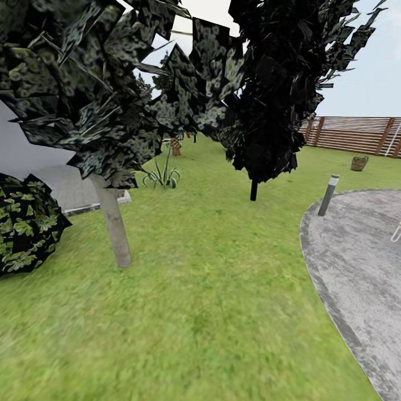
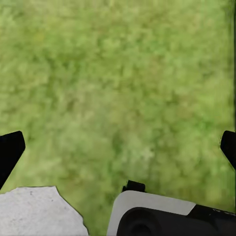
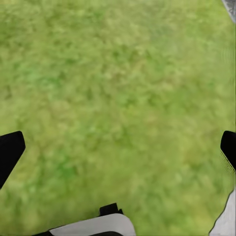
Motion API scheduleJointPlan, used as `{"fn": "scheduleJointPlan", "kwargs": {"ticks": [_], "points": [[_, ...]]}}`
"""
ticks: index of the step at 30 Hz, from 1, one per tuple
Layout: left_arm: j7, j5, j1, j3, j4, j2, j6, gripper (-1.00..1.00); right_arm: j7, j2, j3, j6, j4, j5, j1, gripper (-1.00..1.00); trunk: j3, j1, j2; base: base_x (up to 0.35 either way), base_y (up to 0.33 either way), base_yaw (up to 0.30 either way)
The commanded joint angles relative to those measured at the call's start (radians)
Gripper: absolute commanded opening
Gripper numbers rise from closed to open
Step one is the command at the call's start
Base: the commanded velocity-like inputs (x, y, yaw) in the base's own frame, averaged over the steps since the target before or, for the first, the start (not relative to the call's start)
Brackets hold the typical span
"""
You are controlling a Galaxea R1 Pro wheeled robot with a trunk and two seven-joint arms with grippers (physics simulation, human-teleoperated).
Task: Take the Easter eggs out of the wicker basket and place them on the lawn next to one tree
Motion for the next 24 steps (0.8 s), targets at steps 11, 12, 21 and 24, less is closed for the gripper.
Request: {"fn": "scheduleJointPlan", "kwargs": {"ticks": [11,12,21,24], "points": [[0.0,-0.005,-0.001,0.007,0.001,0.0,-0.003,1.0,0.002,0.0,-0.002,-0.004,0.002,-0.003,-0.001,1.0,-0.002,0.001,-0.002,0.293,-0.209,0.0],[0.0,-0.005,-0.001,0.007,0.0,0.0,-0.003,1.0,0.002,0.0,-0.002,-0.004,0.002,-0.003,-0.001,1.0,-0.002,0.001,-0.002,0.29,-0.21,0.0],[0.001,-0.005,-0.001,0.008,0.0,0.0,-0.002,1.0,0.001,0.0,-0.004,-0.003,0.0,-0.006,-0.001,1.0,-0.002,0.001,-0.002,0.26,-0.218,0.0],[0.006,-0.004,-0.001,0.009,0.0,0.0,-0.002,1.0,0.001,-0.001,-0.004,-0.014,-0.054,-0.01,-0.001,1.0,-0.002,0.001,-0.002,0.055,-0.094,0.0]]}}
